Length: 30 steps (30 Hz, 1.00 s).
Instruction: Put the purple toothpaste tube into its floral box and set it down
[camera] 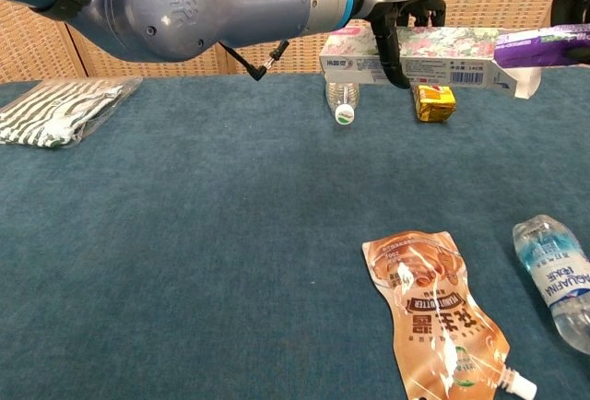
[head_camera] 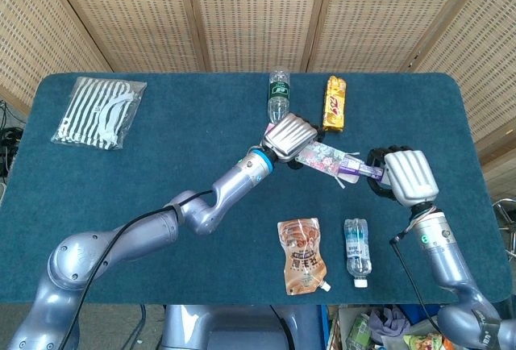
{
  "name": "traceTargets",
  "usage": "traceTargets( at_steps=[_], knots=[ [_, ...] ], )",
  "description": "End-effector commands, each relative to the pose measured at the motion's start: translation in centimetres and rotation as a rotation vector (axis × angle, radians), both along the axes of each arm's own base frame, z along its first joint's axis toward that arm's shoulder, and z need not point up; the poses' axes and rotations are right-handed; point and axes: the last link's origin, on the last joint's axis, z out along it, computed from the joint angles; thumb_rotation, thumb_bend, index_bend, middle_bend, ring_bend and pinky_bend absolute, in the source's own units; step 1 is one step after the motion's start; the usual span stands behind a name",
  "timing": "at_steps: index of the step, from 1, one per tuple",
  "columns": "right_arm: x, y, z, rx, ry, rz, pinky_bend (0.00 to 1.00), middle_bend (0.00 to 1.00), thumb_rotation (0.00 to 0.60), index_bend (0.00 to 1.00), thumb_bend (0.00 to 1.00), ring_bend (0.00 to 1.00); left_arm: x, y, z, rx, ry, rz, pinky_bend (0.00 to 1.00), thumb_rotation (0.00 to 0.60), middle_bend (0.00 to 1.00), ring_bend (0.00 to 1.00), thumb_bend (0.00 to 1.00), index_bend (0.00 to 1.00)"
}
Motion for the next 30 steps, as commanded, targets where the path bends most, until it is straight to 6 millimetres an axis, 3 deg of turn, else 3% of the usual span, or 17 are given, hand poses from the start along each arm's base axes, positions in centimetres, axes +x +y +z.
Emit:
traceTargets(
  at_steps=[1, 30],
  knots=[
    [0.3, 0.0, 0.0, 0.002, 0.007, 0.006, 0.44, 0.62, 0.600, 0.63, 0.62, 0.47, 0.1, -0.1, -0.2, -0.016, -0.035, 0.025, 0.41, 0.600, 0.44, 0.42, 0.22, 0.50],
    [1.5, -0.1, 0.5, -0.052, 0.313, 0.118, 0.44, 0.62, 0.600, 0.63, 0.62, 0.47, -2.2, -1.7, -4.2, -0.315, -0.456, 0.342, 0.41, 0.600, 0.46, 0.43, 0.22, 0.51]
  ],
)
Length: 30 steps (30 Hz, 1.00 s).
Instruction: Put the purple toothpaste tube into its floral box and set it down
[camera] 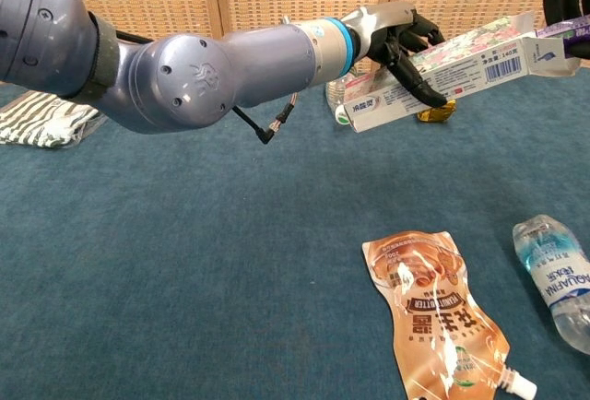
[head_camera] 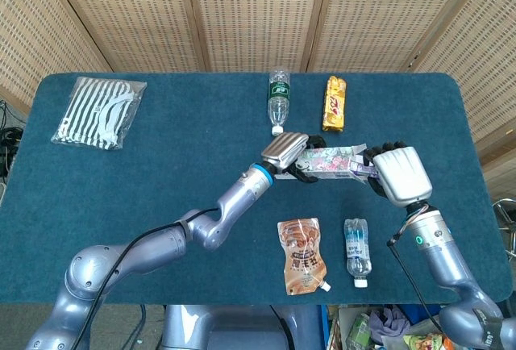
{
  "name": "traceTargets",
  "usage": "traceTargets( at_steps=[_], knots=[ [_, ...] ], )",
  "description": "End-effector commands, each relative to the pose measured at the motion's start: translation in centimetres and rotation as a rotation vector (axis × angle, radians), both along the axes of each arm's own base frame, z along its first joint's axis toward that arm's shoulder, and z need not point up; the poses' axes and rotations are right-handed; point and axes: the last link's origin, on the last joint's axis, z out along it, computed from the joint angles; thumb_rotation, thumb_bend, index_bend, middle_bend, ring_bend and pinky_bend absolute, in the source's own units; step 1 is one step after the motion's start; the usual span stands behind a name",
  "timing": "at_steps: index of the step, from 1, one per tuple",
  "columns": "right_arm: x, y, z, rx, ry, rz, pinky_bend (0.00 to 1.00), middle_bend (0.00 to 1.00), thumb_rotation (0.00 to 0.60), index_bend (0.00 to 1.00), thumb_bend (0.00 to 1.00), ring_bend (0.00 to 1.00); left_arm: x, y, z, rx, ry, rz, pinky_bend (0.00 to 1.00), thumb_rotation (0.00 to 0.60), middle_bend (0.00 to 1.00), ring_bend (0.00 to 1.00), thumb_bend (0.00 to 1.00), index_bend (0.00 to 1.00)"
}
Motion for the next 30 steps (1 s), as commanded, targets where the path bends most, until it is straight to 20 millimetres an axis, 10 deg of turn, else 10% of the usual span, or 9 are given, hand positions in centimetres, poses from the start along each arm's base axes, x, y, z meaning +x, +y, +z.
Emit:
traceTargets(
  at_steps=[1, 20, 23, 30],
  knots=[
    [0.2, 0.0, 0.1, -0.023, 0.059, 0.029, 0.44, 0.62, 0.600, 0.63, 0.62, 0.47, -0.2, -0.3, -0.6, -0.026, -0.052, 0.022, 0.41, 0.600, 0.46, 0.43, 0.22, 0.51],
    [1.7, -0.5, 1.1, -0.067, 0.200, 0.141, 0.44, 0.57, 0.600, 0.62, 0.62, 0.47, -1.2, -1.9, -2.0, -0.076, -0.330, 0.038, 0.41, 0.600, 0.47, 0.43, 0.22, 0.53],
    [2.0, -0.5, 1.4, -0.073, 0.244, 0.160, 0.43, 0.41, 0.600, 0.44, 0.61, 0.43, -1.2, -2.0, -2.2, -0.088, -0.380, 0.059, 0.41, 0.600, 0.47, 0.43, 0.22, 0.53],
    [2.3, -0.4, 2.5, -0.164, 0.336, 0.182, 0.18, 0.02, 0.600, 0.05, 0.13, 0.12, -1.8, -2.2, -2.9, -0.119, -0.496, 0.127, 0.41, 0.600, 0.49, 0.44, 0.23, 0.55]
  ],
)
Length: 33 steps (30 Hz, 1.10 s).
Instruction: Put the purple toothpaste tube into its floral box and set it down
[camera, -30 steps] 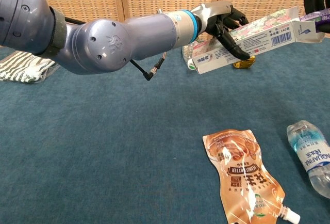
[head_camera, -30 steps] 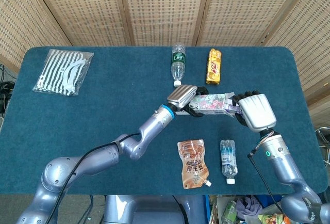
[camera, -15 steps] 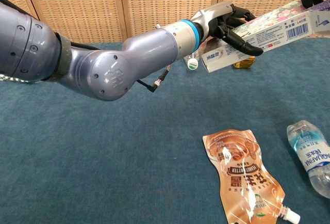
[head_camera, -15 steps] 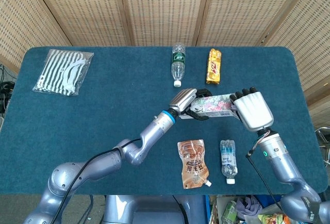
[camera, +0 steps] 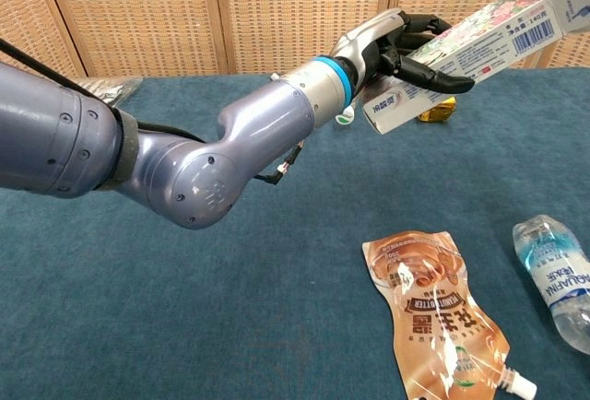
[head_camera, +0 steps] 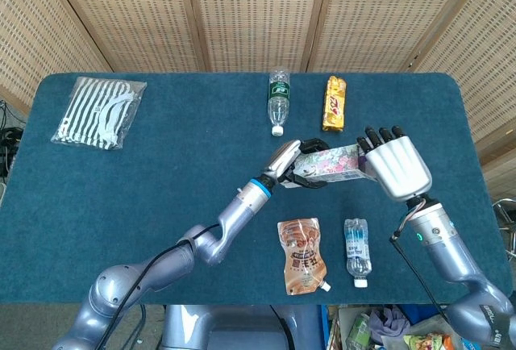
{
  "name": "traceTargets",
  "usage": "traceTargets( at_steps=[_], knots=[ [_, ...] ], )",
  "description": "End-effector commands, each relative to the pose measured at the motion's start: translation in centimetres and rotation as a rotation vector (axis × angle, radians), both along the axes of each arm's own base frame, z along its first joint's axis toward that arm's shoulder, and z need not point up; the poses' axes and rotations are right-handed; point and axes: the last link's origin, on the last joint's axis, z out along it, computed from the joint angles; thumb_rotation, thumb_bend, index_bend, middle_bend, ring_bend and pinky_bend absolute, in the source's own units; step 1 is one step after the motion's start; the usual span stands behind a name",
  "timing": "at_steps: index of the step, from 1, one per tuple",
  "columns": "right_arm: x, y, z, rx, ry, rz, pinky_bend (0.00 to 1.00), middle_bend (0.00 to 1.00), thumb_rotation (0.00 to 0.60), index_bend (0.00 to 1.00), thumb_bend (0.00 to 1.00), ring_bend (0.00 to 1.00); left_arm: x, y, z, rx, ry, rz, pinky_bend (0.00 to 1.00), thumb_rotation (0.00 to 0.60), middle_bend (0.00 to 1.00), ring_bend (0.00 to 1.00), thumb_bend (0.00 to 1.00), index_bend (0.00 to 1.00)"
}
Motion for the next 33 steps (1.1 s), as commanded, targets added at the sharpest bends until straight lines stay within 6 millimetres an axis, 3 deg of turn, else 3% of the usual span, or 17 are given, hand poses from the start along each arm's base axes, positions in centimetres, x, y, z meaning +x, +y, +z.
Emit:
traceTargets(
  at_steps=[1, 7, 11, 19, 25, 33],
  knots=[
    [0.2, 0.2, 0.6, -0.068, 0.050, 0.021, 0.15, 0.01, 0.600, 0.03, 0.11, 0.09, -0.2, -0.1, -0.4, -0.018, -0.067, 0.042, 0.41, 0.600, 0.49, 0.44, 0.23, 0.55],
    [0.2, 0.6, 1.7, -0.154, 0.068, 0.009, 0.01, 0.00, 0.600, 0.00, 0.09, 0.00, -0.5, 0.0, -0.7, -0.046, -0.160, 0.100, 0.41, 0.600, 0.49, 0.44, 0.23, 0.55],
    [-0.3, 0.7, 2.8, -0.213, 0.077, -0.010, 0.00, 0.00, 0.600, 0.00, 0.09, 0.00, -0.4, 0.1, -0.6, -0.052, -0.207, 0.119, 0.41, 0.600, 0.49, 0.44, 0.23, 0.55],
    [-4.7, -0.5, 5.1, -0.229, -0.007, -0.132, 0.00, 0.00, 0.600, 0.00, 0.03, 0.00, -1.3, 0.8, 0.1, 0.061, -0.055, -0.001, 0.41, 0.600, 0.49, 0.44, 0.23, 0.55],
    [-9.5, -1.2, 5.3, -0.184, -0.109, -0.222, 0.00, 0.00, 0.600, 0.00, 0.00, 0.00, -4.5, 1.9, 2.5, 0.210, 0.184, -0.194, 0.41, 0.600, 0.49, 0.44, 0.23, 0.55],
    [-14.1, -0.7, 3.8, -0.128, -0.215, -0.313, 0.00, 0.00, 0.600, 0.00, 0.00, 0.00, -11.8, 2.8, 6.4, 0.264, 0.394, -0.255, 0.41, 0.600, 0.49, 0.44, 0.23, 0.55]
  ],
)
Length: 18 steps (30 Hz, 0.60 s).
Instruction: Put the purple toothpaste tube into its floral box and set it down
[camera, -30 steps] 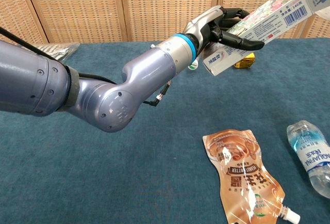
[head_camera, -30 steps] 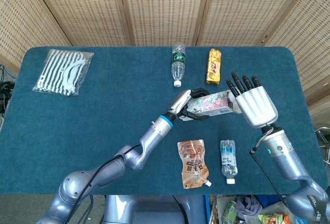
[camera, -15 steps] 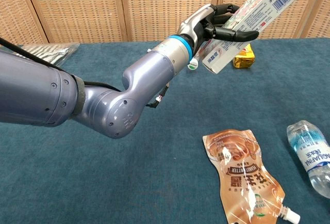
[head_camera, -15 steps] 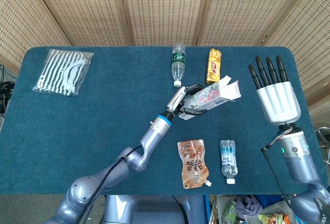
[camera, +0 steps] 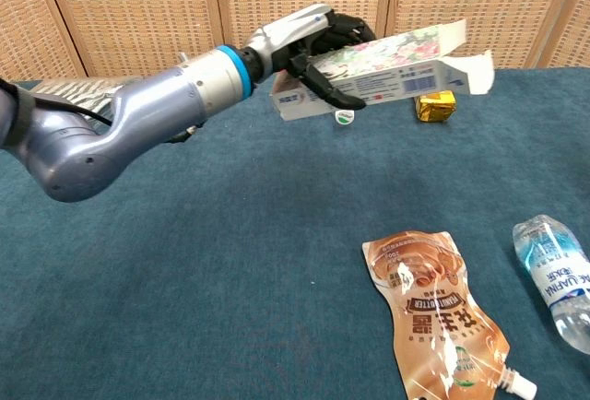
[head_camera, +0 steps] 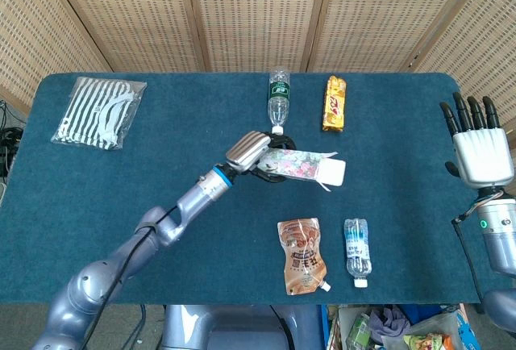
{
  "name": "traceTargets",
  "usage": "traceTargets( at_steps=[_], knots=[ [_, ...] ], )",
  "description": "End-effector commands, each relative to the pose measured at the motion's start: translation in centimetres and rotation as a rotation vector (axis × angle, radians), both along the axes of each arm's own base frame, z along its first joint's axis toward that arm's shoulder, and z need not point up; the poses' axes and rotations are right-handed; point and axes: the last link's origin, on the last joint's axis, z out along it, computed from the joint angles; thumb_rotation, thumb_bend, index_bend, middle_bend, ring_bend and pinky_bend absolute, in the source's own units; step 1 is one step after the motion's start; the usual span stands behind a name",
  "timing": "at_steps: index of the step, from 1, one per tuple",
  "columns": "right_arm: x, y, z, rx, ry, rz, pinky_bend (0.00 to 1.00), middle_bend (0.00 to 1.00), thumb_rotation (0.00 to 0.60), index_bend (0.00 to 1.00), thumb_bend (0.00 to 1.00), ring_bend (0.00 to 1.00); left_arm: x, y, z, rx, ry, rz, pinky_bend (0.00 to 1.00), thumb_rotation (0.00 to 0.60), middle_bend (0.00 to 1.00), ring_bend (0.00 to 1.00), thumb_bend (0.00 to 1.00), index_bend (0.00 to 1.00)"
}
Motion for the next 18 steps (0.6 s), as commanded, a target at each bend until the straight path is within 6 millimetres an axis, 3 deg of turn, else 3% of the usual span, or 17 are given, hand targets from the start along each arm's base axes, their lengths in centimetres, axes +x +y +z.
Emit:
traceTargets(
  at_steps=[1, 6, 14, 17, 18],
  knots=[
    [-2.3, 0.8, -1.5, 0.035, -0.053, -0.046, 0.00, 0.00, 0.600, 0.00, 0.00, 0.00, -4.4, -0.1, 1.8, 0.021, 0.109, -0.001, 0.41, 0.600, 0.49, 0.44, 0.23, 0.55],
    [-3.3, 1.8, -2.6, 0.054, -0.091, -0.055, 0.00, 0.00, 0.600, 0.00, 0.00, 0.00, -9.5, -0.2, 2.9, 0.007, 0.330, 0.041, 0.41, 0.600, 0.49, 0.44, 0.23, 0.55],
    [-3.5, 2.5, -3.2, 0.063, -0.114, -0.054, 0.00, 0.00, 0.600, 0.00, 0.00, 0.00, -12.6, -1.1, 2.3, -0.027, 0.423, 0.123, 0.41, 0.600, 0.48, 0.44, 0.23, 0.55],
    [-3.6, 2.8, -3.4, 0.064, -0.117, -0.061, 0.00, 0.00, 0.600, 0.00, 0.00, 0.00, -13.3, -1.4, 1.4, -0.041, 0.441, 0.146, 0.34, 0.600, 0.36, 0.31, 0.23, 0.51],
    [-3.7, 2.9, -3.4, 0.064, -0.116, -0.063, 0.00, 0.00, 0.600, 0.00, 0.00, 0.00, -13.5, -1.5, 1.1, -0.043, 0.447, 0.150, 0.26, 0.600, 0.23, 0.19, 0.23, 0.43]
  ],
)
